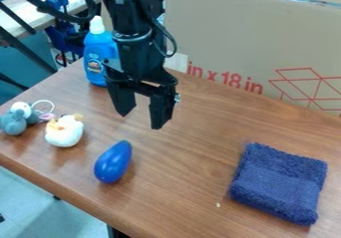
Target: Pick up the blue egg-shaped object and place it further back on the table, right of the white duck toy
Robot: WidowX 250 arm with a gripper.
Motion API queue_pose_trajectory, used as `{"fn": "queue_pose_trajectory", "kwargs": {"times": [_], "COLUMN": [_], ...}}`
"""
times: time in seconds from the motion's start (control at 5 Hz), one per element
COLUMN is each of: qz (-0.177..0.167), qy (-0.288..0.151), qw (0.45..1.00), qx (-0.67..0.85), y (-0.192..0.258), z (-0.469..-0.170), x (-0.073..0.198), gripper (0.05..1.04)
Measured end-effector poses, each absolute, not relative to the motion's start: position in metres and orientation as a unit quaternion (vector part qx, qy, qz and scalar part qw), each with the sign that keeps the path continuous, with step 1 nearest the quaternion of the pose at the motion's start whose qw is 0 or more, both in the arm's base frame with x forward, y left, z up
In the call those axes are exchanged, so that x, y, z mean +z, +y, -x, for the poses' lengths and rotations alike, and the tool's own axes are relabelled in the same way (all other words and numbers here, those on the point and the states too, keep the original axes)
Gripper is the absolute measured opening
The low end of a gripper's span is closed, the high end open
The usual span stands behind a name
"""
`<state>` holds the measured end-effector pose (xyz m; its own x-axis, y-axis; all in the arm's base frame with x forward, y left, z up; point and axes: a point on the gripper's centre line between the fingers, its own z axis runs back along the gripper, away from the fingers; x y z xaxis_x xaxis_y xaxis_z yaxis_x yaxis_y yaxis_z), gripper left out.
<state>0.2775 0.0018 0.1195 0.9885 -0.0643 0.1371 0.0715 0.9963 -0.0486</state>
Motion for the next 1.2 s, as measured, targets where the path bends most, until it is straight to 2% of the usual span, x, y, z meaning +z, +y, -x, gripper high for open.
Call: {"fn": "queue_pose_trajectory", "kwargs": {"times": [0.8,1.2], "qz": [0.008,0.028], "qy": [-0.039,-0.014], "qw": [0.999,0.999], "qx": [-0.029,0.010], "y": [0.028,0.051], "z": [-0.260,-0.237], "x": [0.093,0.070], "gripper": [1.005,1.005]}}
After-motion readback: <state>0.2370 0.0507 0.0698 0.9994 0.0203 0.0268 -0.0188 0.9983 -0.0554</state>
